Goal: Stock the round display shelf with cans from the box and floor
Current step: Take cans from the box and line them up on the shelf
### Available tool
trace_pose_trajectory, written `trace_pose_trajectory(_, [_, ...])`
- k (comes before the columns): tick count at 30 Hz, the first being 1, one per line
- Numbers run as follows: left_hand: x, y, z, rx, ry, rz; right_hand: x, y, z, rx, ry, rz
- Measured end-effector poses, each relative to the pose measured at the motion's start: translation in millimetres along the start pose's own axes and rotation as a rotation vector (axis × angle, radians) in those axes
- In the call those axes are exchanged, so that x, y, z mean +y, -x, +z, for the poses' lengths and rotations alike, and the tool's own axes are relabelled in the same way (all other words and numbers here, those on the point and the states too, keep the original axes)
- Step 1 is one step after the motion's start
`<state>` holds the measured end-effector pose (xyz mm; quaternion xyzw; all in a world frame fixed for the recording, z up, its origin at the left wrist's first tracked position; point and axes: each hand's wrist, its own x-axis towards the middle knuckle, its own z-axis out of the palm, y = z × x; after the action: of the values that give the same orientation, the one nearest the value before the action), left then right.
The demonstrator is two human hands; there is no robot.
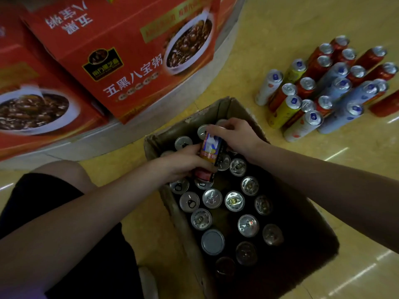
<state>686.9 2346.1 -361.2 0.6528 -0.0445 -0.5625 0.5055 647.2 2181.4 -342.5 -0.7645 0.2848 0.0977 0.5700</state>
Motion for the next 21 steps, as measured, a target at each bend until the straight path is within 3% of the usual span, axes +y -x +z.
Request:
trace_pose_trajectory(10, [-6,40,36,0.297,0.118,-0.093,-26,27,16,-0.033,0.154,0.045])
trace_pose_trajectory(14, [-5,95,49,0.301,0.004,-0.123,-39,72,14,-0.046,0.092,0.128])
trace_pose_trajectory(18, [14,164,71,0.266,0.038,-0.164,-72,122,8,-0.135,0.020,0.216])
trace_pose_trajectory(21, [46,209,84,0.268,0.071,-0.223,-119,161,-5,-0.201,-0.184,0.353])
